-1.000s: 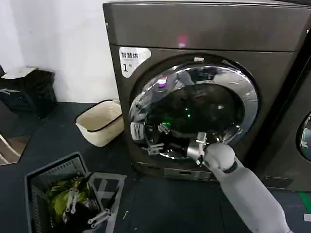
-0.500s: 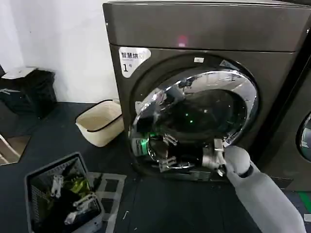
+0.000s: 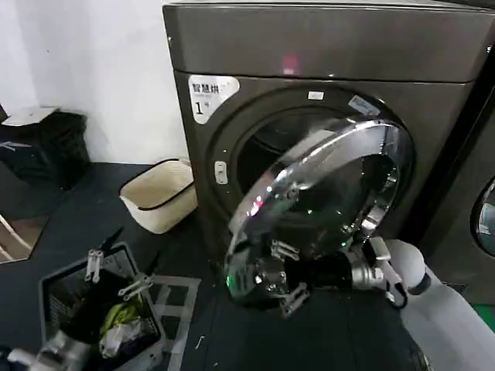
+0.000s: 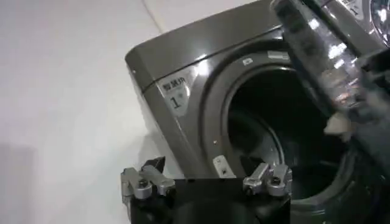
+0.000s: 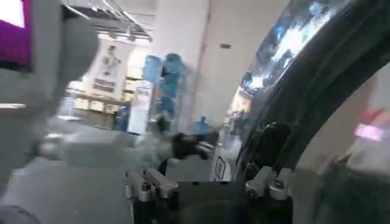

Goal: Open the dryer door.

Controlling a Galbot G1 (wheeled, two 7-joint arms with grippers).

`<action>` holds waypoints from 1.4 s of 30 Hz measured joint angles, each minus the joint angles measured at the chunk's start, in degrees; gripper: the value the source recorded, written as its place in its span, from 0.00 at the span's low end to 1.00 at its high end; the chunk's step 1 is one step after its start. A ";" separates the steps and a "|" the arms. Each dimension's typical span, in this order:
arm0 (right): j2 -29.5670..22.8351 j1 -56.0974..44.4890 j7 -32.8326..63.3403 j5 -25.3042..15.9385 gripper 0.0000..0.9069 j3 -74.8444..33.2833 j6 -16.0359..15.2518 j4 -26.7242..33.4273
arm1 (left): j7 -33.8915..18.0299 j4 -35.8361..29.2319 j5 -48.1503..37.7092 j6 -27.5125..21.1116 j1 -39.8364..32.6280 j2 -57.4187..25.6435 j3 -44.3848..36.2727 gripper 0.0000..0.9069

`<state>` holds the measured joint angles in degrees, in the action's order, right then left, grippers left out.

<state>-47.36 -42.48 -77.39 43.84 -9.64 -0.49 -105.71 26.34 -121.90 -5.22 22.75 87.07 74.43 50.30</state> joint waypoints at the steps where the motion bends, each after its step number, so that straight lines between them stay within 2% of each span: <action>1: 0.41 -0.50 -1.12 0.26 1.00 -0.51 0.52 -0.05 | 0.00 0.64 -0.01 -0.04 -0.69 -0.64 -0.53 1.00; 6: 1.58 -2.74 -4.45 0.95 1.00 -2.76 1.96 -0.28 | 0.25 3.17 -0.07 -0.19 -3.58 -3.68 -3.34 1.00; 13: 1.96 -6.30 -6.29 1.21 1.00 -8.01 2.01 0.41 | 1.55 7.02 -0.91 -0.94 -8.88 -6.99 -8.11 1.00; 26: 5.66 -14.16 -6.28 3.27 1.00 -24.50 2.84 3.78 | 4.13 13.05 -2.17 -2.25 -20.64 -9.42 -19.28 1.00; 34: 5.55 -26.63 -6.08 3.98 1.00 -38.24 5.84 3.21 | 4.32 14.64 -0.47 -1.94 -25.52 -8.25 -28.45 1.00; 42: 1.90 -43.87 -3.18 7.15 1.00 -55.99 10.70 0.68 | 4.19 15.14 -1.16 -1.69 -28.42 -5.82 -35.73 1.00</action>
<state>-45.46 -86.36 -80.57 51.00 -65.64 10.21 -105.03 30.53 -106.76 -6.38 21.06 58.65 68.61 14.57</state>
